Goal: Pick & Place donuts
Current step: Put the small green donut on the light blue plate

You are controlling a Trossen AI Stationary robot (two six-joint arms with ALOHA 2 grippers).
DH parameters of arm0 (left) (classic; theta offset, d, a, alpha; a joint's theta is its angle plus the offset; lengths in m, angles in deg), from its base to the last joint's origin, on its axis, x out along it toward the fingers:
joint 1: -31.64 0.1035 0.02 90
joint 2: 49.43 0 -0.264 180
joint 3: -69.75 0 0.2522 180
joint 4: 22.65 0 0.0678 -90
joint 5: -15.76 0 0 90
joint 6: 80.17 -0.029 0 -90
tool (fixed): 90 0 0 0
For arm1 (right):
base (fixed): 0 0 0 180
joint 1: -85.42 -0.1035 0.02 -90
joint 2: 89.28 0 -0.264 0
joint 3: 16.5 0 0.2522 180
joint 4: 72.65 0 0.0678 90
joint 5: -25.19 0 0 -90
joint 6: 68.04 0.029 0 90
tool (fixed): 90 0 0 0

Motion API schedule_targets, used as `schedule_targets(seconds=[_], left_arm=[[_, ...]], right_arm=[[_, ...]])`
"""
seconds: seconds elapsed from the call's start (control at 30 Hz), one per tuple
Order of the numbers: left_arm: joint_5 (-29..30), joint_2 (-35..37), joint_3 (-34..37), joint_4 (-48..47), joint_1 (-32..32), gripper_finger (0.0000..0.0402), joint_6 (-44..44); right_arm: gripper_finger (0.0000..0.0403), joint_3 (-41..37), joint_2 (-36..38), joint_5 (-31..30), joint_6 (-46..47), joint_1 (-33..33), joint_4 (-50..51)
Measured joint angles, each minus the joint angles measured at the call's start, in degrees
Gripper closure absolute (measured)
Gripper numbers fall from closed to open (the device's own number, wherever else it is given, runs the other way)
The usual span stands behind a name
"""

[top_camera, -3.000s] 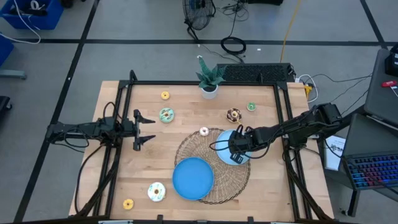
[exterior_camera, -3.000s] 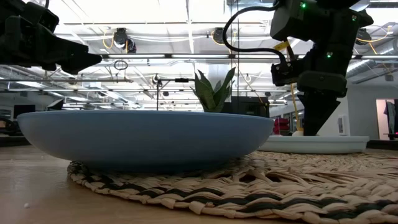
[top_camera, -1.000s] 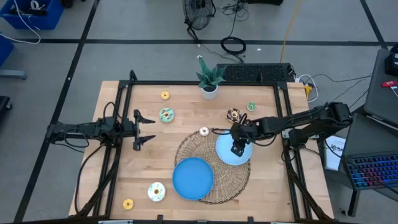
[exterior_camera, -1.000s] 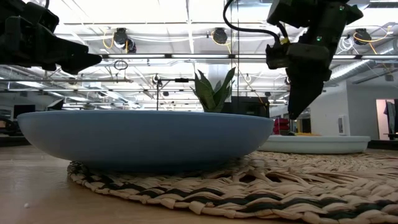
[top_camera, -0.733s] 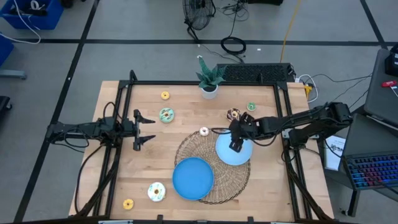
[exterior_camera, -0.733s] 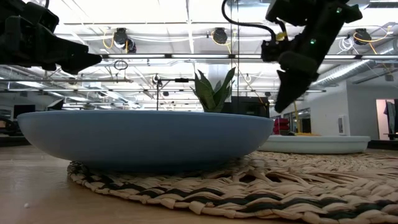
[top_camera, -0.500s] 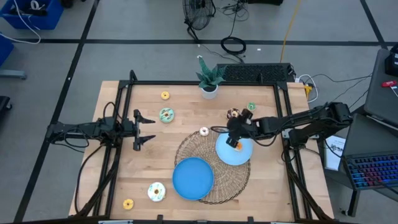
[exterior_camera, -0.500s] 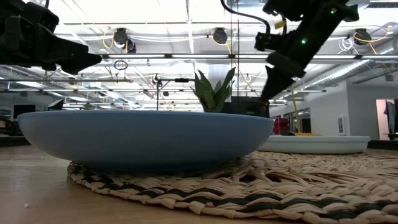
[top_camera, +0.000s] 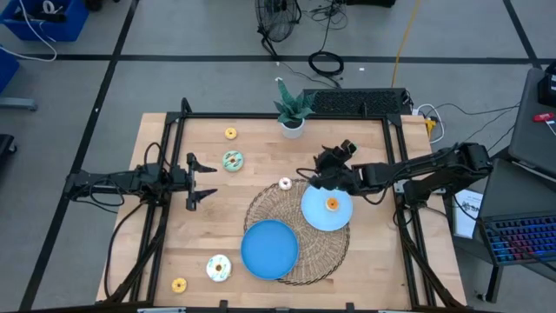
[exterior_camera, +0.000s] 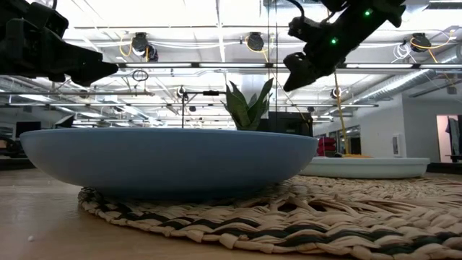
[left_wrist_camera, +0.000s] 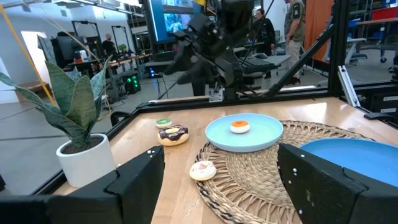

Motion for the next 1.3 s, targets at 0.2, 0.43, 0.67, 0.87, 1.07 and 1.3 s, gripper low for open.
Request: schedule_targets(seconds=[0.2, 0.43, 0.67, 0.87, 1.07, 1.3], left_arm=[[0.0, 0.0, 0.0, 0.0, 0.0, 0.0096, 0.0], [0.0, 0.0, 0.0, 0.0, 0.0, 0.0096, 0.0], [0.0, 0.0, 0.0, 0.0, 0.0, 0.0096, 0.0], [0.0, 0.0, 0.0, 0.0, 0.0, 0.0096, 0.0], [0.0, 0.0, 0.0, 0.0, 0.0, 0.0096, 0.0], [0.0, 0.0, 0.0, 0.0, 0.0, 0.0096, 0.0]], right_arm=[[0.0216, 0.0, 0.0, -1.2, -3.9, 3.5, -3.8], [0.0216, -2.9, 0.0, -1.2, -5.6, 9.0, -4.2], [0.0216, -6.7, 0.0, -1.2, -4.5, 15.7, -4.2], [0.0216, -9.0, 0.0, -1.5, -5.9, 19.5, -4.0], [0.0216, -9.2, 3.0, -2.5, -6.2, 20.8, -3.4], [0.0216, -9.2, 14.4, -2.5, -8.6, 20.3, 0.2]])
